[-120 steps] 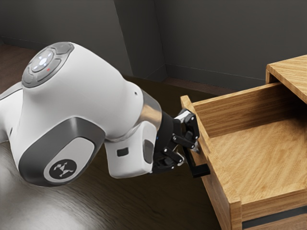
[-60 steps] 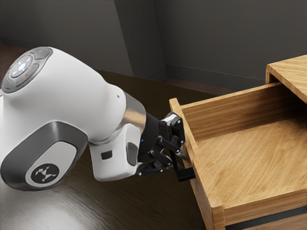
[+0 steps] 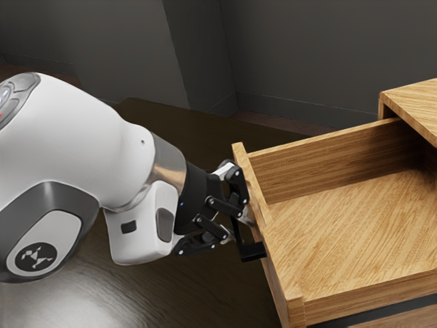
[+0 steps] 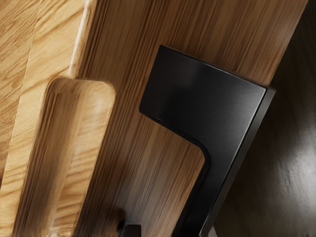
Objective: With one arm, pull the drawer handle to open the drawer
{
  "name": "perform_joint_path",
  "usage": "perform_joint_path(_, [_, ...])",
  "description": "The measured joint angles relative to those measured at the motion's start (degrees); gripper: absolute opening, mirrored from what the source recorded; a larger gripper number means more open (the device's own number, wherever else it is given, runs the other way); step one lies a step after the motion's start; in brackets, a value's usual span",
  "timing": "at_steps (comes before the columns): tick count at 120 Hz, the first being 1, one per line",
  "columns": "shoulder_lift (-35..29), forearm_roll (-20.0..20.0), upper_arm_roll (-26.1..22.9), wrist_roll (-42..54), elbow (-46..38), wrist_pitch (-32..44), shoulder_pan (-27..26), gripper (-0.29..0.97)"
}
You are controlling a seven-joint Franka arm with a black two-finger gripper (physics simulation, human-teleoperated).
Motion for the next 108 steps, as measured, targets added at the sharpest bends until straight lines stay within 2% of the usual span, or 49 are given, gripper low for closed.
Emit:
perform_joint_path(16, [-0.44,0.04,0.01,-0.08,-0.03,-0.15,0.0,-0.03])
perform_joint_path(53, [-1.22,-0.12,0.58,-0.12,-0.09,-1.16,-0.5,0.12])
perform_joint_path(82, [-3.08,-0.15,2.49,-0.17,0.15,-1.7,-1.8,0.15])
perform_joint_path(94, [-1.73,0.05,6.48,-1.67,8.4,-5.49,-1.41,0.33])
perform_joint_path(108, [2.73,2.51,8.3,-8.52,22.36,-17.03,1.45,0.48])
